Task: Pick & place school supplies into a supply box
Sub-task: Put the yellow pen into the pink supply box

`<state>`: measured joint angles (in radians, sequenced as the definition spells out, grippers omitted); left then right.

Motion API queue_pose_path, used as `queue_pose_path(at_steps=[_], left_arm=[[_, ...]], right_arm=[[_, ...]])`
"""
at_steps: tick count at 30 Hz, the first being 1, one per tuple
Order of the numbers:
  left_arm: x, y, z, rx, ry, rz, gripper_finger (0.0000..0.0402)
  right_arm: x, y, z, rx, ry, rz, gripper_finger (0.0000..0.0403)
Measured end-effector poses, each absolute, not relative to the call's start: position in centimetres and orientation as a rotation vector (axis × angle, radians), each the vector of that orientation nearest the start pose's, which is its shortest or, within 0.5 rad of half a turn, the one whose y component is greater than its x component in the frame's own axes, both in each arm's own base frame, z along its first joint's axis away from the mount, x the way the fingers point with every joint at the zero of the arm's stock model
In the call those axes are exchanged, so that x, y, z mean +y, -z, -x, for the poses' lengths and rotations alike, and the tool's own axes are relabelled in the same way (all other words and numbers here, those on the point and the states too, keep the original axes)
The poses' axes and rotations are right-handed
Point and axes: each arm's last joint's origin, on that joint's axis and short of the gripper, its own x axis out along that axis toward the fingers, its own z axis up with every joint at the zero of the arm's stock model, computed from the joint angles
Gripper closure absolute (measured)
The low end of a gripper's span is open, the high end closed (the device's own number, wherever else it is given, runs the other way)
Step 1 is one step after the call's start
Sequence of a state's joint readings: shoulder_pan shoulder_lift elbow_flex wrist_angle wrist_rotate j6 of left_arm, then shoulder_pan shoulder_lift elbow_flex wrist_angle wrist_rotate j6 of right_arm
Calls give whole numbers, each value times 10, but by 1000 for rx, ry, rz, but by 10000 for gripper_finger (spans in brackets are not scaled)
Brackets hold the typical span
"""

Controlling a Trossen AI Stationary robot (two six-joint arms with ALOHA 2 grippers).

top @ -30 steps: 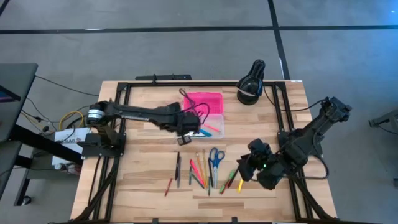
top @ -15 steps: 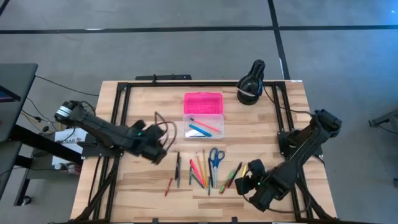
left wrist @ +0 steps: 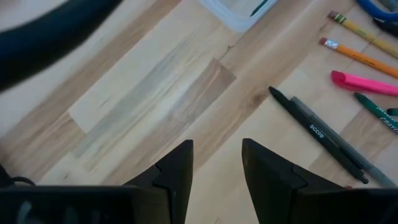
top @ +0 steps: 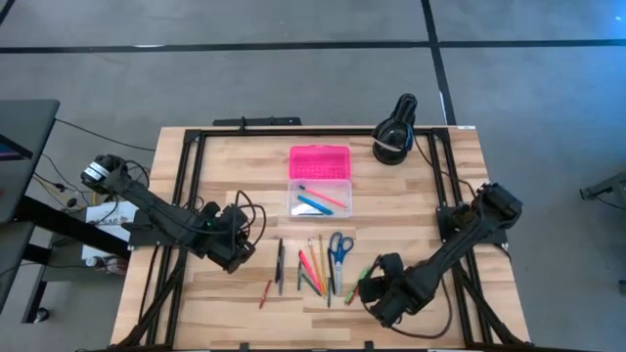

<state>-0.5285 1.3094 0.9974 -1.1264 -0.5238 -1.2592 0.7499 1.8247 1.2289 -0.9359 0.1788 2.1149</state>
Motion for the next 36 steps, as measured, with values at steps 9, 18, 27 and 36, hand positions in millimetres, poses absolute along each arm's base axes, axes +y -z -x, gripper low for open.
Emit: queue_pose_path(at_steps=[9, 18, 27, 36], left_arm=[[-96, -248, -193, 1013, -687, 318, 269], [-96, -248, -193, 1025, -669, 287, 269], [-96, -248, -193, 1025, -669, 287, 269], [-96, -248, -193, 1022, -673, 294, 269]], right_arm=[[224, -140, -256, 1167, 1069, -1046, 285], [225, -132, -261, 1182, 1057, -1047, 285], [224, -133, -258, 1306, 995, -957, 341], [231, -133, -250, 1396, 950, -920, 381]])
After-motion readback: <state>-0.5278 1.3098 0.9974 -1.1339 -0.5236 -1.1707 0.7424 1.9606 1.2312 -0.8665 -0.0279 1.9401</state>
